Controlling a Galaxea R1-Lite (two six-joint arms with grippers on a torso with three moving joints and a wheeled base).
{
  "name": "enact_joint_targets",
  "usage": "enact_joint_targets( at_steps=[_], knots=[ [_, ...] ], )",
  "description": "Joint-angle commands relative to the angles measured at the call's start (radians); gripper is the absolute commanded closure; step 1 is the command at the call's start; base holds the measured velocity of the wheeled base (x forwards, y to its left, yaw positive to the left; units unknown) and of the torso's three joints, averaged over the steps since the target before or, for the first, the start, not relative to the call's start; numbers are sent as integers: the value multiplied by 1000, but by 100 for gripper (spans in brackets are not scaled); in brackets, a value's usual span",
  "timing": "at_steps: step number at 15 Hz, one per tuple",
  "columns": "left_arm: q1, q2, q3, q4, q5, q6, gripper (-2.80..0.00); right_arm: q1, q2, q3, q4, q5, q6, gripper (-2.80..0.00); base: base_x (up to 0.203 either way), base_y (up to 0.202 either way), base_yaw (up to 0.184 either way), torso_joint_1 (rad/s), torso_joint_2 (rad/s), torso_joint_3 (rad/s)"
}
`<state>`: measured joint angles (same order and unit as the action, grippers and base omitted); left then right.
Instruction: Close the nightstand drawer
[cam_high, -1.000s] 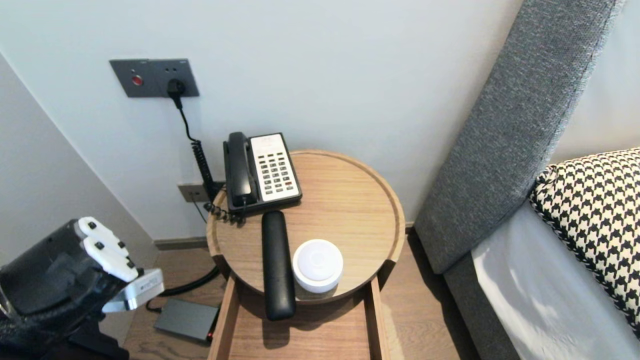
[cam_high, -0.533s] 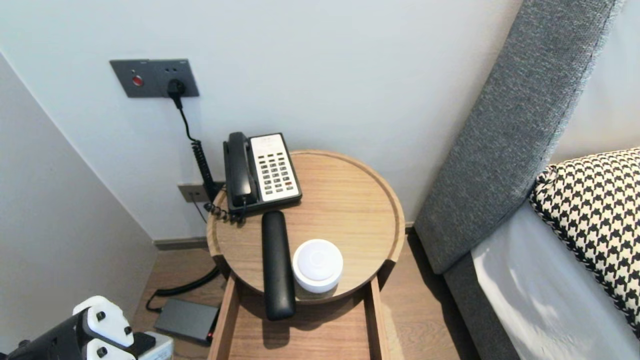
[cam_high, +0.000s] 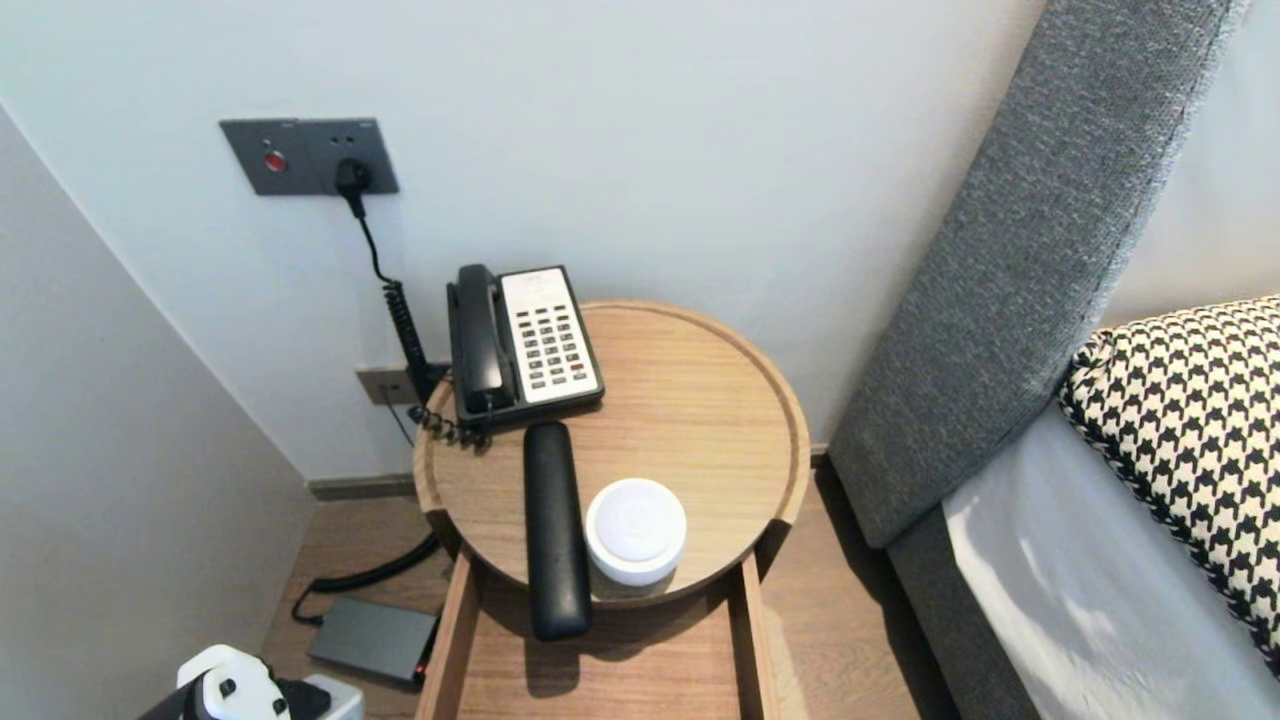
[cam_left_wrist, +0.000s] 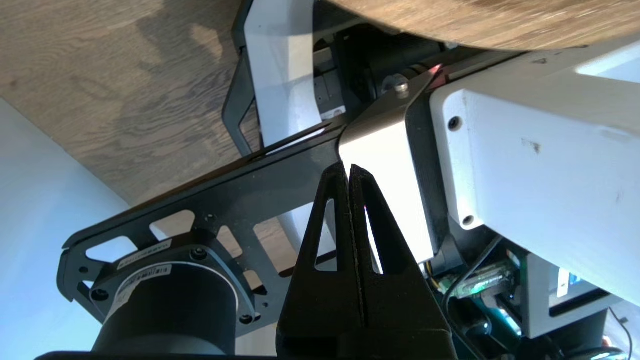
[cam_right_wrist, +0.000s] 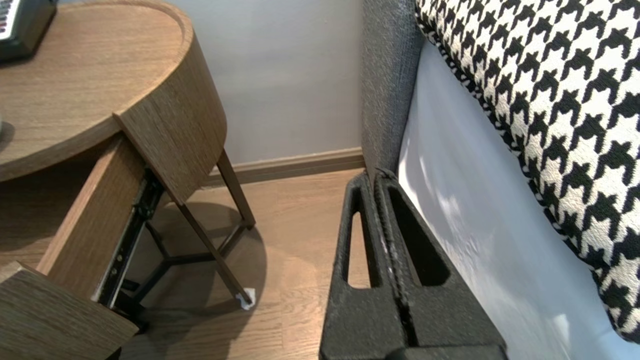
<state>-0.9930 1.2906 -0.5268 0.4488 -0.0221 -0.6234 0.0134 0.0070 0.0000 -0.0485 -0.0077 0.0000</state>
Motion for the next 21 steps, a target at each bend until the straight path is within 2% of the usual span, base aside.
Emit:
enact_joint_targets(
  at_steps=[1,7,9,12,18,21],
  knots=[
    [3,36,5,-31,2,-8,0,0,1,26,-1,0,0,0,0,0,0,0,0,0],
    [11,122,22,-148,10,-12,0,0,1,26,-1,0,0,0,0,0,0,0,0,0],
    [10,153,22,-174,57,-17,0,0,1,26,-1,0,0,0,0,0,0,0,0,0],
    [13,161,36,-210,74,-7,0,0,1,26,-1,0,0,0,0,0,0,0,0,0],
    [112,188,31,-285,73,-4,0,0,1,26,-1,0,0,0,0,0,0,0,0,0],
    [120,194,28,-320,73,-4,0,0,1,26,-1,0,0,0,0,0,0,0,0,0]
  ],
)
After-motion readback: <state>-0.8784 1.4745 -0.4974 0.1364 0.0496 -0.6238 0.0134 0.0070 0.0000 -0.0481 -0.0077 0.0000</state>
